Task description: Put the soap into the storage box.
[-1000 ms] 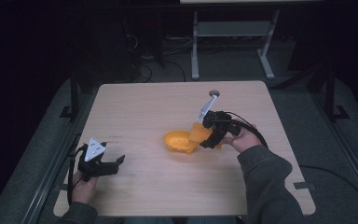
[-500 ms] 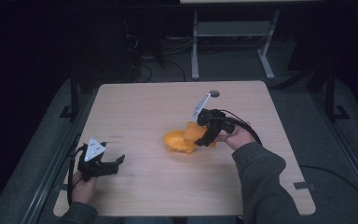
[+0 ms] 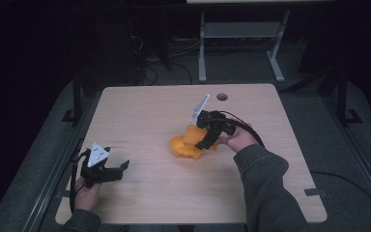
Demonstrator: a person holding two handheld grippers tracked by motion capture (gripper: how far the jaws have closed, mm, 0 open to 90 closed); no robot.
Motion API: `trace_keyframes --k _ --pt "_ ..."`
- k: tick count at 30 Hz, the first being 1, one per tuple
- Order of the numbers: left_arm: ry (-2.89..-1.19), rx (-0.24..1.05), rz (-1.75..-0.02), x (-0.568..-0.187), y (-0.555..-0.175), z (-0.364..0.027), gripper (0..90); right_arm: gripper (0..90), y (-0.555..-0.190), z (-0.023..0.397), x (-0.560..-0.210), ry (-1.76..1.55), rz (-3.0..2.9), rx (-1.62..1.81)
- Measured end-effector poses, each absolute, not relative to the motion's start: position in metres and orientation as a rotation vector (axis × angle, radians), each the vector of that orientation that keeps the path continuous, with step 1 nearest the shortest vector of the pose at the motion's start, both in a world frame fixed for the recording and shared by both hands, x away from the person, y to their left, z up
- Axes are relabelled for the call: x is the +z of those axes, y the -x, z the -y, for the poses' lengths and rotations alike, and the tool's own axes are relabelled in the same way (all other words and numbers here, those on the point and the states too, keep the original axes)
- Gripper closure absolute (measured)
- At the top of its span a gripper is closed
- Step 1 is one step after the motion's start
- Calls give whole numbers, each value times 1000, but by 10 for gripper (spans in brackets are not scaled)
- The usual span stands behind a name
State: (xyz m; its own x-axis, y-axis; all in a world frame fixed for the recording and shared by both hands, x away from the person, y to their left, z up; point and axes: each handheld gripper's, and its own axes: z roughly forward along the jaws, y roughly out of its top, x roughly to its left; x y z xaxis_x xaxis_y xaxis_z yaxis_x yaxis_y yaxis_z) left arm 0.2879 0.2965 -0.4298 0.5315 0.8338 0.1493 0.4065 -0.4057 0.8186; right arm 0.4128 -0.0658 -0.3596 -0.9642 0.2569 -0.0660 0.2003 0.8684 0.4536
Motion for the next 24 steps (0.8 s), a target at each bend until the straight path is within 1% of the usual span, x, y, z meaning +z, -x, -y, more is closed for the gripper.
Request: trace_keyframes --k 10,24 --pt "-2013 721 -1004 -430 -288 -297 141 203 -420 48 -366 -332 -2940 729" --pt "-2010 720 -1006 -430 -288 -297 141 203 -424 32 -368 -288 -2963 694"
